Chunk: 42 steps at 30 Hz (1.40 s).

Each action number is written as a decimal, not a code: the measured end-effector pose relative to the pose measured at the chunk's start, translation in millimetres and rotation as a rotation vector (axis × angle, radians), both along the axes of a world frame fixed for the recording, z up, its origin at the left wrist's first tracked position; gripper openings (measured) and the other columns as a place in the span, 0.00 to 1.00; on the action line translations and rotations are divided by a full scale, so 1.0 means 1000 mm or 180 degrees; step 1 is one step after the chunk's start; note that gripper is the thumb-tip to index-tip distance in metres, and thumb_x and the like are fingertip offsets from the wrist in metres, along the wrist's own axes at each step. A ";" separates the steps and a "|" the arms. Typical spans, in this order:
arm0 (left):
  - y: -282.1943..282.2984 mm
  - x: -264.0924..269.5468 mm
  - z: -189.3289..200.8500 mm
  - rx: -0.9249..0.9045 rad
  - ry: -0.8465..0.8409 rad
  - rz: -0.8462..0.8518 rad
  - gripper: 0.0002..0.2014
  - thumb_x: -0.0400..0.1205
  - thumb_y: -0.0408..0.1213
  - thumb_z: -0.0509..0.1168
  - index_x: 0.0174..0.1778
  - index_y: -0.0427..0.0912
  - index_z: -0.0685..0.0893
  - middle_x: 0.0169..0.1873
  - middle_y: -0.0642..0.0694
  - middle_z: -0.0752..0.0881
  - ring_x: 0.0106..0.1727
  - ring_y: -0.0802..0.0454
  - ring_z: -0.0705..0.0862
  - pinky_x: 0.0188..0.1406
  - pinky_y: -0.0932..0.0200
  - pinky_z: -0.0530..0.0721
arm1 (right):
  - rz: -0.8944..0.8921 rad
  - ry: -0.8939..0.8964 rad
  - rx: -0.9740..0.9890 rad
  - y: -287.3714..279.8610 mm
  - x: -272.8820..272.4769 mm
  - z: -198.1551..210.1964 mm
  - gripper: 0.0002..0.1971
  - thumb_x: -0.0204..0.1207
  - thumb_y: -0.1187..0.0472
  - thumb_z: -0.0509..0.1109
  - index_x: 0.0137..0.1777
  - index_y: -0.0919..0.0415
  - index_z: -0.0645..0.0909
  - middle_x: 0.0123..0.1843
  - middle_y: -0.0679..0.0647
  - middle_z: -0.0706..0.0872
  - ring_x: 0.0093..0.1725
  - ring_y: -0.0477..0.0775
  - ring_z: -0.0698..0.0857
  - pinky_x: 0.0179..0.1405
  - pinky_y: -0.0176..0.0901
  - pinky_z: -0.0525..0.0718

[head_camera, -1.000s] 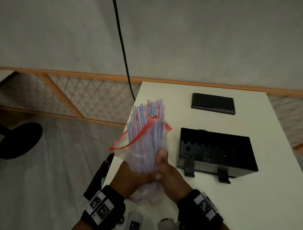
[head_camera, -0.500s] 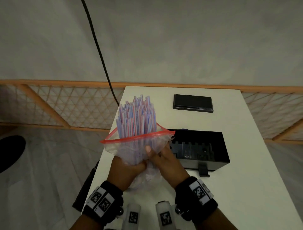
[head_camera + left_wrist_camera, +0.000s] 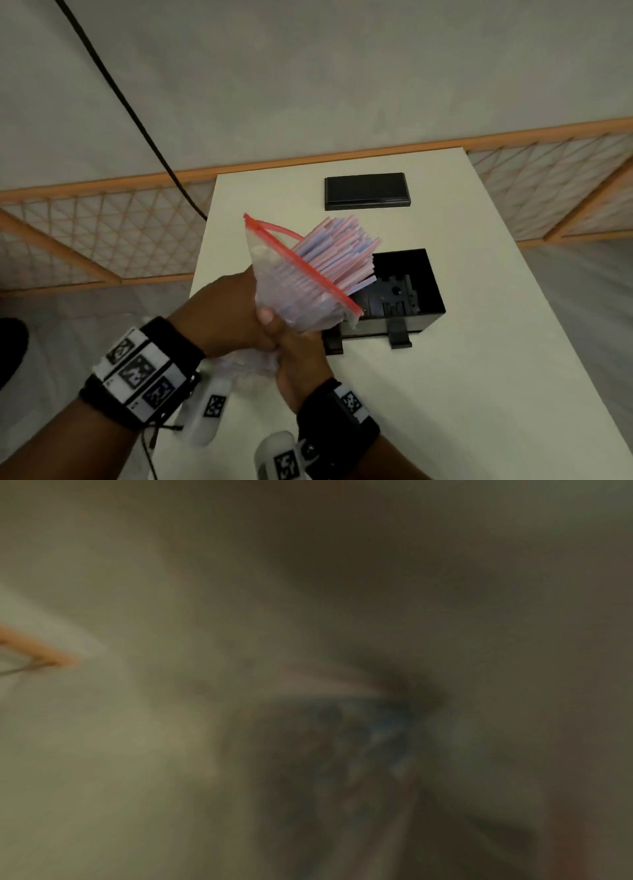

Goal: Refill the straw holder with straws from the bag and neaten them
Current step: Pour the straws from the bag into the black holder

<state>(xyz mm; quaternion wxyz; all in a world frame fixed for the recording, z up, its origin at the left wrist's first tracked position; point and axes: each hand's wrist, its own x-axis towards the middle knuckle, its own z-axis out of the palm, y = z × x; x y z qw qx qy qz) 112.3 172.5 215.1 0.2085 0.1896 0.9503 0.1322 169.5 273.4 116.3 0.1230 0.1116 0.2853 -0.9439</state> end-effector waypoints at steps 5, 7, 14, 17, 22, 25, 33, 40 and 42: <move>0.031 -0.035 0.022 -0.0664 -0.0180 -0.0544 0.30 0.61 0.54 0.78 0.55 0.62 0.71 0.43 0.60 0.80 0.44 0.57 0.83 0.43 0.62 0.82 | -0.0263 -0.0182 -0.0595 -0.004 -0.016 -0.003 0.34 0.72 0.59 0.82 0.77 0.67 0.78 0.74 0.69 0.84 0.74 0.69 0.83 0.76 0.70 0.77; 0.042 -0.047 0.026 -0.0549 -0.0293 -0.0710 0.32 0.61 0.50 0.80 0.60 0.55 0.76 0.49 0.56 0.86 0.46 0.56 0.87 0.44 0.58 0.88 | -0.0381 -0.0222 -0.0592 -0.001 -0.024 -0.004 0.38 0.72 0.56 0.83 0.79 0.68 0.75 0.77 0.70 0.80 0.77 0.70 0.79 0.79 0.74 0.72; 0.077 -0.083 0.015 -0.0639 -0.0649 -0.1328 0.26 0.58 0.57 0.82 0.49 0.60 0.83 0.49 0.55 0.84 0.50 0.55 0.85 0.46 0.58 0.88 | -0.0620 -0.0227 -0.0991 0.018 -0.037 -0.013 0.38 0.74 0.53 0.81 0.81 0.69 0.72 0.78 0.73 0.77 0.79 0.75 0.74 0.79 0.71 0.74; 0.091 -0.092 0.013 -0.1210 -0.0693 -0.1473 0.27 0.57 0.66 0.76 0.47 0.61 0.79 0.48 0.53 0.77 0.53 0.54 0.75 0.51 0.60 0.83 | -0.0609 -0.0382 -0.1266 0.022 -0.040 -0.012 0.37 0.75 0.52 0.80 0.81 0.66 0.73 0.78 0.69 0.79 0.80 0.70 0.76 0.80 0.68 0.73; 0.110 -0.104 0.008 -0.1314 -0.1015 -0.1307 0.17 0.65 0.52 0.84 0.35 0.52 0.82 0.35 0.52 0.88 0.32 0.69 0.83 0.29 0.80 0.74 | -0.0583 -0.0531 -0.1709 0.030 -0.042 -0.010 0.21 0.88 0.50 0.60 0.71 0.60 0.86 0.71 0.62 0.87 0.73 0.63 0.83 0.82 0.62 0.72; 0.116 -0.107 0.004 -0.1438 -0.1089 -0.1155 0.17 0.72 0.45 0.82 0.50 0.40 0.88 0.44 0.45 0.90 0.33 0.73 0.85 0.32 0.80 0.76 | -0.0624 -0.0528 -0.2017 0.031 -0.041 -0.013 0.22 0.88 0.50 0.61 0.71 0.63 0.85 0.73 0.65 0.84 0.76 0.67 0.79 0.80 0.64 0.73; 0.147 -0.094 0.023 -0.1142 -0.1525 -0.0857 0.31 0.70 0.74 0.63 0.65 0.64 0.73 0.54 0.63 0.88 0.53 0.63 0.87 0.67 0.59 0.83 | -0.1077 -0.1009 -0.2046 0.029 -0.045 -0.012 0.26 0.73 0.52 0.74 0.72 0.58 0.84 0.61 0.61 0.92 0.61 0.63 0.89 0.75 0.62 0.75; 0.167 -0.086 0.020 -0.1911 -0.0399 -0.1028 0.52 0.66 0.85 0.45 0.77 0.52 0.73 0.72 0.42 0.81 0.70 0.42 0.82 0.76 0.42 0.77 | -0.0940 -0.0618 -0.2219 0.032 -0.040 -0.004 0.32 0.83 0.37 0.63 0.74 0.61 0.83 0.74 0.66 0.84 0.74 0.67 0.83 0.81 0.68 0.70; 0.171 -0.081 0.025 -0.2056 -0.0230 -0.0947 0.55 0.67 0.85 0.45 0.86 0.54 0.59 0.83 0.45 0.70 0.81 0.42 0.73 0.79 0.42 0.71 | -0.0838 -0.0516 -0.2136 0.034 -0.036 -0.006 0.34 0.84 0.35 0.58 0.76 0.61 0.81 0.75 0.66 0.83 0.74 0.67 0.82 0.82 0.69 0.68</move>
